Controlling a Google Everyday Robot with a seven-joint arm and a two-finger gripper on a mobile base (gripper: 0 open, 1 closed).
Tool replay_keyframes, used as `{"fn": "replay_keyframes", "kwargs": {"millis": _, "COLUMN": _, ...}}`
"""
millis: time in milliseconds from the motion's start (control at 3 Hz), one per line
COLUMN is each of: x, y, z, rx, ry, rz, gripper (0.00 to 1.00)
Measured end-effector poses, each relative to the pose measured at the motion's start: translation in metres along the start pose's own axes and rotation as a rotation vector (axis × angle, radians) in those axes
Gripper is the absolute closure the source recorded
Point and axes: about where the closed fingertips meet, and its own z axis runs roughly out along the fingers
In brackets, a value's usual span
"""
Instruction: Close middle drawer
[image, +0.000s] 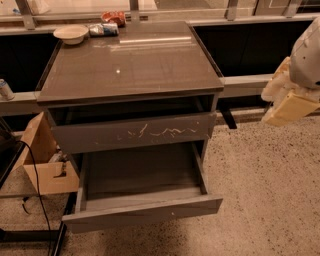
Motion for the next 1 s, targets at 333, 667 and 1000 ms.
{"fn": "replay_keyframes", "kwargs": {"millis": 333, "x": 0.008, "y": 0.007, "z": 0.025, "rx": -0.029, "ry": -0.036, "rz": 0.025, "gripper": 0.88}}
{"fn": "replay_keyframes", "kwargs": {"millis": 667, "x": 0.015, "y": 0.013, "z": 0.048, "rx": -0.049, "ry": -0.070, "rz": 0.050, "gripper": 1.00}}
{"fn": "replay_keyframes", "kwargs": {"millis": 1000, "x": 0.021, "y": 0.026, "z": 0.086, "rx": -0.080, "ry": -0.119, "rz": 0.079, "gripper": 1.00}}
